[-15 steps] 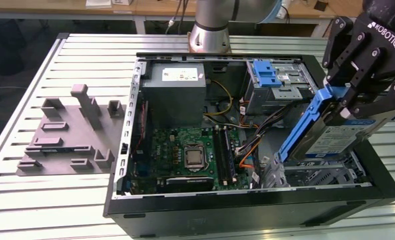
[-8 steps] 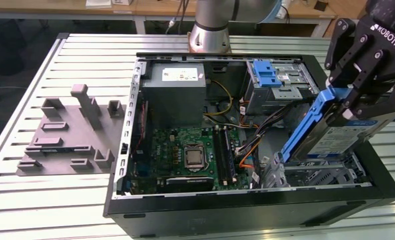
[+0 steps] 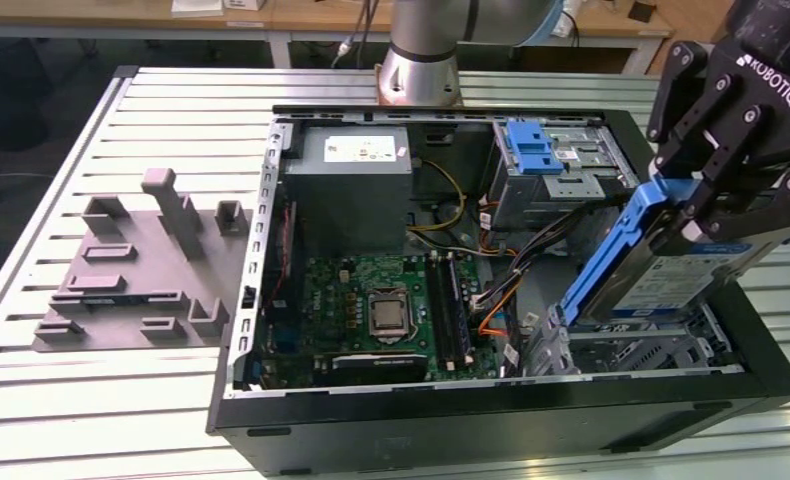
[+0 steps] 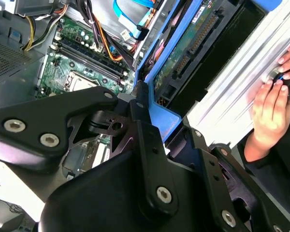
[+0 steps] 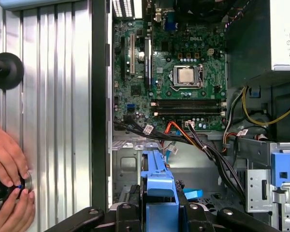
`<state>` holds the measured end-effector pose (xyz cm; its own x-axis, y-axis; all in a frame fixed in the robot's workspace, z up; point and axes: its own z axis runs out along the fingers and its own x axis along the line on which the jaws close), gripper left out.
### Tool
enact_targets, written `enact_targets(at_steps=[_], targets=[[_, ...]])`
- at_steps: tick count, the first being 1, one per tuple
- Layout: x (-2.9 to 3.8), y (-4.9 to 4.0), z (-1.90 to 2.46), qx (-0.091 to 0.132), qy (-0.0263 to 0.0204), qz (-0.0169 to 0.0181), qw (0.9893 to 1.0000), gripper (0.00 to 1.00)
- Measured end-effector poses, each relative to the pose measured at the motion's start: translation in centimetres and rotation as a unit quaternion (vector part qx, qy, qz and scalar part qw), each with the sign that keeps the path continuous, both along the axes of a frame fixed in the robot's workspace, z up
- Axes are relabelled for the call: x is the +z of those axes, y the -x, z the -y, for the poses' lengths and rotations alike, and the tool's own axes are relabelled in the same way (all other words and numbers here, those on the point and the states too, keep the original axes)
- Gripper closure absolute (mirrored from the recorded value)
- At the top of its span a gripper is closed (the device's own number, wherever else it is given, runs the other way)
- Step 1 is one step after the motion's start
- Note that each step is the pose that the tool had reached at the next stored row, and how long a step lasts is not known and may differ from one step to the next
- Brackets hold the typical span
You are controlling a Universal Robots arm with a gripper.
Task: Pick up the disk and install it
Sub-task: 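Insert the disk into the insertion slot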
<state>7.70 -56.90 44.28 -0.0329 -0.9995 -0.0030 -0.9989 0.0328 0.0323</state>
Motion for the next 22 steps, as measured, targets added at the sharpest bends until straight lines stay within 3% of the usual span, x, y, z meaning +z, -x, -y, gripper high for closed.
enact_targets(at_steps=[22], targets=[[-0.94, 0.10, -0.02, 0.000, -0.0028, 0.0000, 1.0000, 0.64]])
